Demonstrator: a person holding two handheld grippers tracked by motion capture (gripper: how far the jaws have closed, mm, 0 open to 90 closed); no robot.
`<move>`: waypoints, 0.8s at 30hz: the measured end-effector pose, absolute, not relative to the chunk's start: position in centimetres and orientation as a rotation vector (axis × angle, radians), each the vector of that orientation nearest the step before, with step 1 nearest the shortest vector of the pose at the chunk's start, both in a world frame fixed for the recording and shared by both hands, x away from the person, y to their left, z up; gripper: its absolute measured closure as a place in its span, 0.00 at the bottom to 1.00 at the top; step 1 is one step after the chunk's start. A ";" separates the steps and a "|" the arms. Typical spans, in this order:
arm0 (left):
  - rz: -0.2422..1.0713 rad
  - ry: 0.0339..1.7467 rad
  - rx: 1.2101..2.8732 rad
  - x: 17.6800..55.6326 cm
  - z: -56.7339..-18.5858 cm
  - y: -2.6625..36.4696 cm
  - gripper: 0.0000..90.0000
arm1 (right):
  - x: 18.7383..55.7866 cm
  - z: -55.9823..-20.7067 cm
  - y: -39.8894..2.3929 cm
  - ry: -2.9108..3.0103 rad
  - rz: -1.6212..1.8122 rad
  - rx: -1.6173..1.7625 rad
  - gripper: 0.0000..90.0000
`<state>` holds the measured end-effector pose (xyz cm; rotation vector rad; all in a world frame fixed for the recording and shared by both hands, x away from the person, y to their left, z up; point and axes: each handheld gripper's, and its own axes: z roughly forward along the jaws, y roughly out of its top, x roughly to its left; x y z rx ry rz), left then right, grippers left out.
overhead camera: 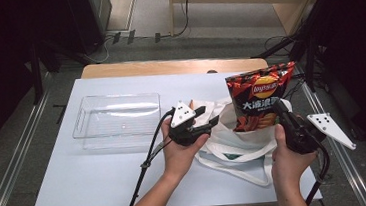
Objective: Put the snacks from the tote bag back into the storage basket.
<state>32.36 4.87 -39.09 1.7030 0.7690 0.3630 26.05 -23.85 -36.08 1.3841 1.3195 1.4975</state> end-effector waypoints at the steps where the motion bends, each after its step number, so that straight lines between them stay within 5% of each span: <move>1: 0.364 0.762 1.700 32.3 -38.8 4.7 0.49 | 26.0 -36.1 -23.8 1.320 1.497 1.385 1.00; 24: 0.353 0.690 1.641 33.2 -34.3 2.2 0.47 | 25.4 -36.2 -22.8 1.339 1.494 1.344 1.00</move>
